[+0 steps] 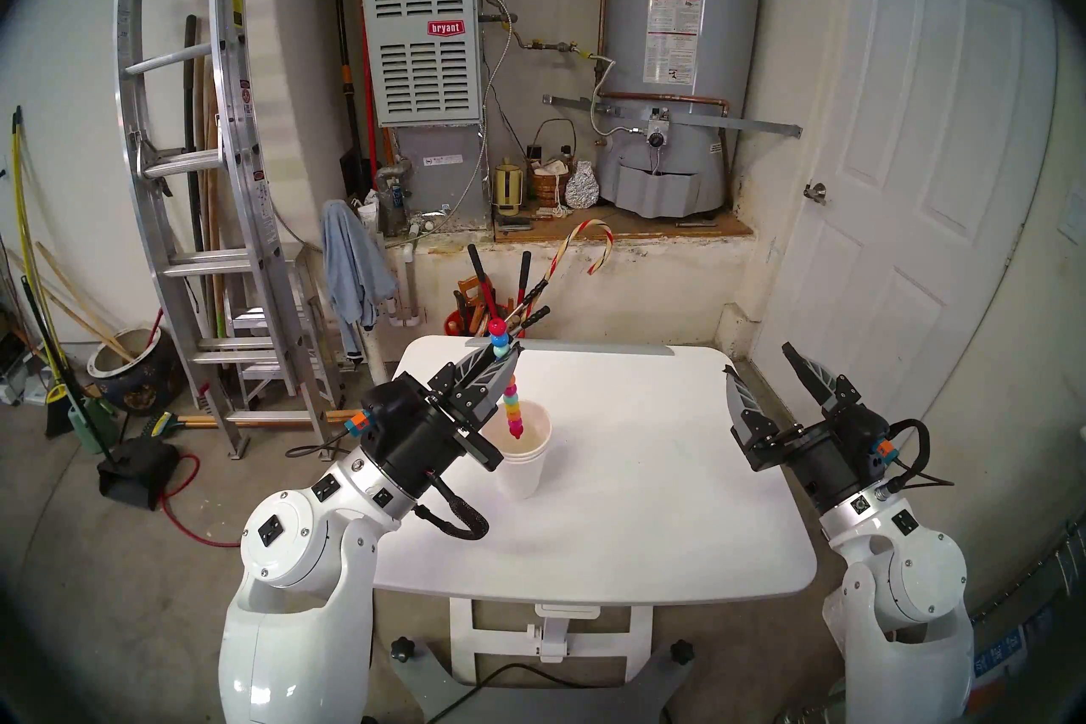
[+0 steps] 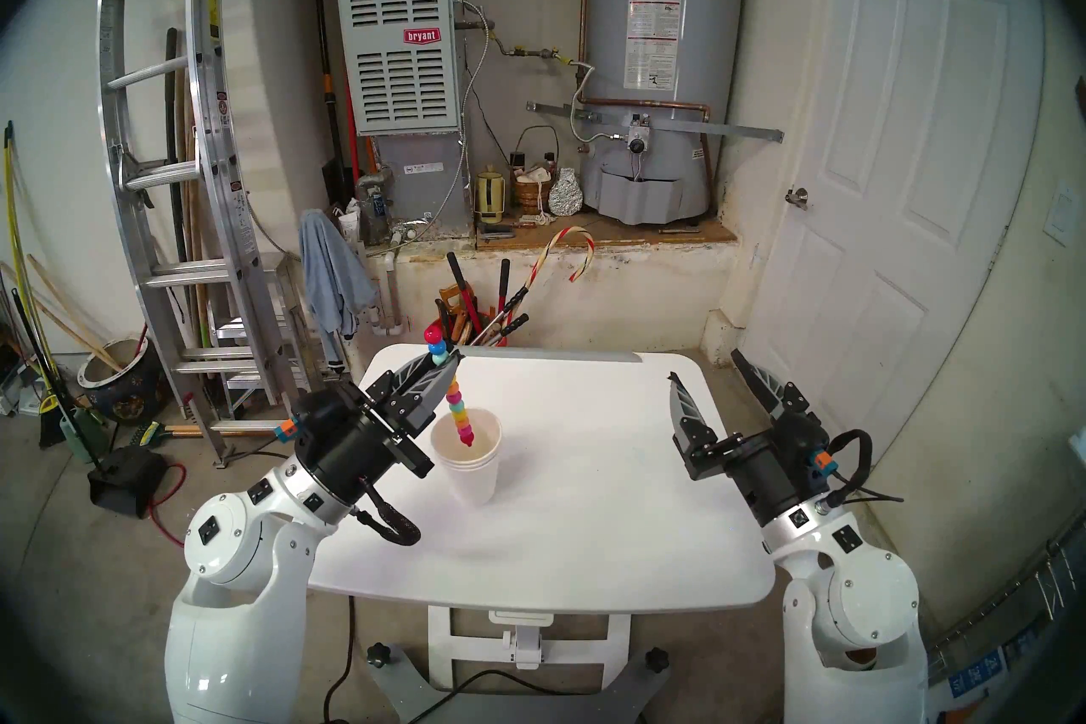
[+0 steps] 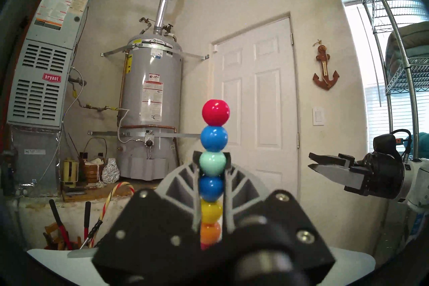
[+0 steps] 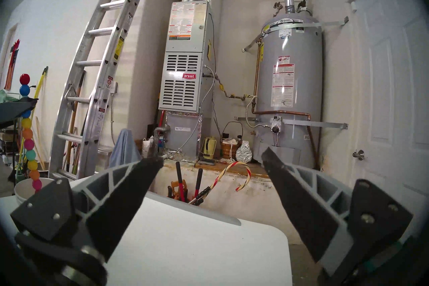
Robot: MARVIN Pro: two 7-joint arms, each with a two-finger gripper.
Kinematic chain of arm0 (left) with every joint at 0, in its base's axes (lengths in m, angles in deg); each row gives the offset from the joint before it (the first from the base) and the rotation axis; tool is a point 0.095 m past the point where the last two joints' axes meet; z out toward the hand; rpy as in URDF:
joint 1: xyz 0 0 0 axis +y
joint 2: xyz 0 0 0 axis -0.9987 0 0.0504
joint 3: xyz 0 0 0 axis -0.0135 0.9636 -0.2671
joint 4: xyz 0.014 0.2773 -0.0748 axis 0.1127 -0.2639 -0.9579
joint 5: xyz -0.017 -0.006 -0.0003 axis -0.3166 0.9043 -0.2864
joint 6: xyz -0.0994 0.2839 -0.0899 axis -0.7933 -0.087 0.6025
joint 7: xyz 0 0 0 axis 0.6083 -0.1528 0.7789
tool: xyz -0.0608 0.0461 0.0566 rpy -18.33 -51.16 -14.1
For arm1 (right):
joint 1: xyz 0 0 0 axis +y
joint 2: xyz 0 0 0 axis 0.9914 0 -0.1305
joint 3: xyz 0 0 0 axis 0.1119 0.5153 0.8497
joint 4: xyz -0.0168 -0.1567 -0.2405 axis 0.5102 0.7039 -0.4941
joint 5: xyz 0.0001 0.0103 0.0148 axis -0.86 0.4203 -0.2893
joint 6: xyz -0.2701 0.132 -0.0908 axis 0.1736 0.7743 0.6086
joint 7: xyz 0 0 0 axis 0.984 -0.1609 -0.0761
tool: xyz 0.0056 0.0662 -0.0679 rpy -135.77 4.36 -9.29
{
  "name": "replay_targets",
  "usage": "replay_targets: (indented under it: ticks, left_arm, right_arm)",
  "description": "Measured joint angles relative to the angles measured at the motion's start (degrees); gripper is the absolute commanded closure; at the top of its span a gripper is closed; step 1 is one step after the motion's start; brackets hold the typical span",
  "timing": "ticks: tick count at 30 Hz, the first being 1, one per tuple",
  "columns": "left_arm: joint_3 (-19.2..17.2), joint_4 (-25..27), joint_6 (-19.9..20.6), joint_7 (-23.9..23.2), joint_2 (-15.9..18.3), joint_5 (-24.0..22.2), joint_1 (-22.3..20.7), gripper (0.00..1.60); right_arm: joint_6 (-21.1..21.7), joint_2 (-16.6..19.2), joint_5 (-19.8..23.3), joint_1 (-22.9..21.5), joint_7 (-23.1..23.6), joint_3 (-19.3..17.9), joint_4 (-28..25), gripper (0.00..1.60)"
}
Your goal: Switch the marker to another color
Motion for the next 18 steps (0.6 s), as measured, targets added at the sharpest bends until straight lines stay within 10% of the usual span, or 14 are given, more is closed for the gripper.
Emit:
replay_targets:
  ticks: [18]
  left_arm:
    - [0.6, -4.0, -1.2, 0.1, 0.5, 4.5, 1.7, 1.60]
  right_arm:
    - [-1.8, -0.4, -1.9, -0.6, 0.4, 1.2, 2.7, 0.00]
